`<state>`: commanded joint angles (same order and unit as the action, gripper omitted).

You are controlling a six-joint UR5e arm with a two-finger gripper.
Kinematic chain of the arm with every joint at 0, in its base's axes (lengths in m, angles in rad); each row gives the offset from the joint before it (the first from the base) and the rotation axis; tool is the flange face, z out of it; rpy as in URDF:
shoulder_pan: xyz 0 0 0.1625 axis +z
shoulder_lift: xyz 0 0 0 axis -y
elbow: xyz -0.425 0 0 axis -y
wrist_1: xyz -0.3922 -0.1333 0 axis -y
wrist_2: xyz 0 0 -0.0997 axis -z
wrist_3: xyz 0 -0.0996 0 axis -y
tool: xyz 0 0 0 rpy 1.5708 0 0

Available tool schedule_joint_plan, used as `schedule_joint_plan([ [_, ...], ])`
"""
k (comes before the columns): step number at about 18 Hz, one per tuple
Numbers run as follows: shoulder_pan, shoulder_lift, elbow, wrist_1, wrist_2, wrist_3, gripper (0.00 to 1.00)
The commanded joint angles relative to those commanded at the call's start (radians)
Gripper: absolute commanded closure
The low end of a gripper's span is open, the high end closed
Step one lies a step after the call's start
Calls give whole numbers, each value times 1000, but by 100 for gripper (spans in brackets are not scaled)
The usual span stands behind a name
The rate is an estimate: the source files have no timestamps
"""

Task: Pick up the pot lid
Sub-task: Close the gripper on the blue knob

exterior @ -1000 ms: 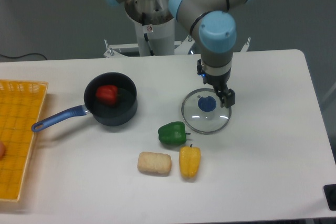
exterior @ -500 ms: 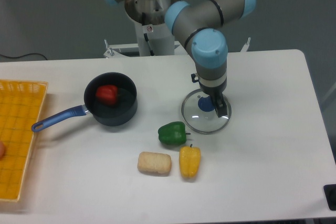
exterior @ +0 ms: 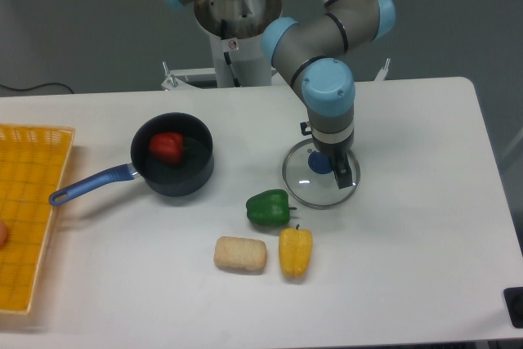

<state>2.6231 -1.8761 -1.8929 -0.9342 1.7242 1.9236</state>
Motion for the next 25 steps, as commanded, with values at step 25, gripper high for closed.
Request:
schedule_joint_plan([
  [25, -23, -58, -8, 2, -15, -15, 1],
])
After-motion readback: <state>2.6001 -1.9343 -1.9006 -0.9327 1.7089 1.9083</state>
